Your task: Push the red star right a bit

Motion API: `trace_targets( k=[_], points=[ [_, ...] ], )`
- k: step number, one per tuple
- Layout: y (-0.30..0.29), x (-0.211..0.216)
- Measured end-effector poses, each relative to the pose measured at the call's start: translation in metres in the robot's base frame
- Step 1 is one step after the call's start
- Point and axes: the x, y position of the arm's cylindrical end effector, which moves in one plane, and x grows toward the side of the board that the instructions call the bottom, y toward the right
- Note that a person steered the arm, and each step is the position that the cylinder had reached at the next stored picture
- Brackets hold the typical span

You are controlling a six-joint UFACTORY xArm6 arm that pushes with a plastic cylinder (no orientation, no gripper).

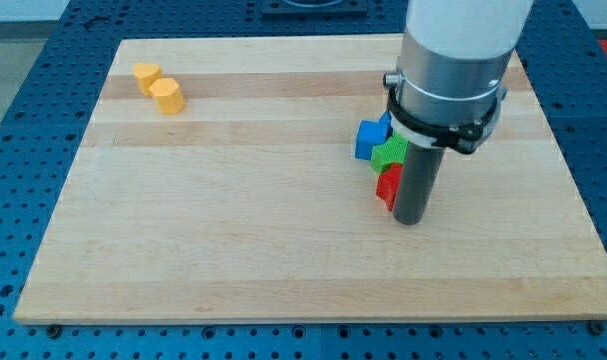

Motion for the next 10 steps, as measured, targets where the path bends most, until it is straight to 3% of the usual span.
trace_targets(
  k=[2,4,5,10],
  points=[
    [0.014,0.039],
    [-0.097,0.03],
    [-0.097,0.01],
    [0.033,-0.005]
  ],
)
